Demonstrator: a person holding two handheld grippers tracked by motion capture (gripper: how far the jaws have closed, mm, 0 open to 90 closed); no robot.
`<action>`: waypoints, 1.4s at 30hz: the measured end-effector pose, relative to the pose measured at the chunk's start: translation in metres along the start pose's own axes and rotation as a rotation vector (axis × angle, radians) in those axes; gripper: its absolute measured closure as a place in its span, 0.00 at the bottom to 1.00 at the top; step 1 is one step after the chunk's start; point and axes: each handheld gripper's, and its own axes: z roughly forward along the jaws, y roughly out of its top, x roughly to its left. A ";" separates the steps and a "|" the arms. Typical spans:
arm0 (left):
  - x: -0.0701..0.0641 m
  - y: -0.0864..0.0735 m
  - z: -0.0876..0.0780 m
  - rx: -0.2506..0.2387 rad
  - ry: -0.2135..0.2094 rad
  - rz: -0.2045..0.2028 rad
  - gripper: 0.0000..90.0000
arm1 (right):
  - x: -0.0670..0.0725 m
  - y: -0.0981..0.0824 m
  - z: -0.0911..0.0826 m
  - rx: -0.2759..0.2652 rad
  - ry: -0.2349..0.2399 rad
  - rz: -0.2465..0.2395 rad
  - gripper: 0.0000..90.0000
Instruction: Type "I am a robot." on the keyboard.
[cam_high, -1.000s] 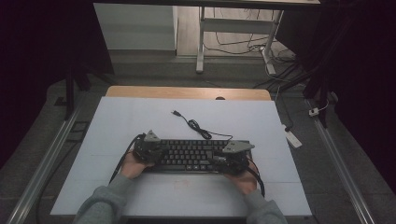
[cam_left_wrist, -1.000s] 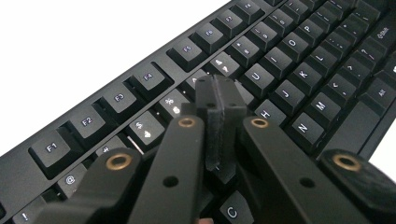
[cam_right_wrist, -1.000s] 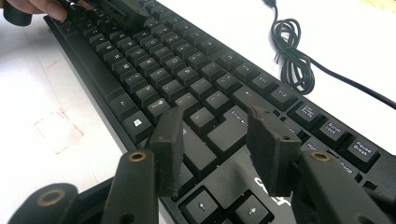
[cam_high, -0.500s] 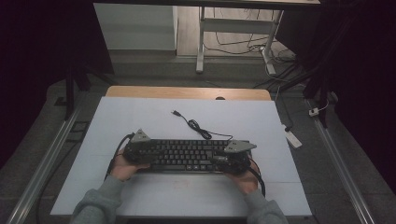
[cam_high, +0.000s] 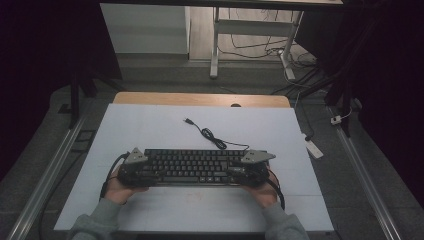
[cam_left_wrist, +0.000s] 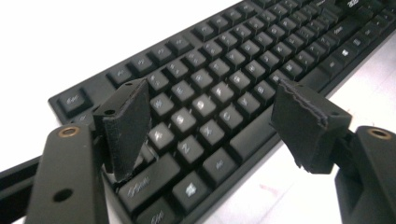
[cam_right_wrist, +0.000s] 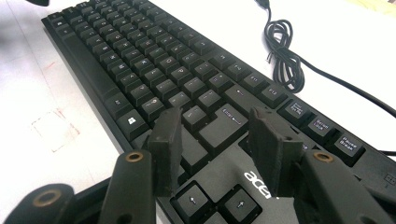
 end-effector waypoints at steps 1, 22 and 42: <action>0.001 -0.002 -0.002 0.000 0.001 -0.001 0.31 | 0.000 0.000 0.000 0.000 0.001 0.000 0.61; 0.008 -0.012 -0.008 0.003 -0.002 -0.010 0.28 | 0.010 0.023 0.013 -0.010 0.046 -0.021 0.63; 0.009 -0.012 -0.009 -0.001 -0.001 -0.008 0.28 | 0.030 0.041 0.061 0.142 0.158 -0.052 0.99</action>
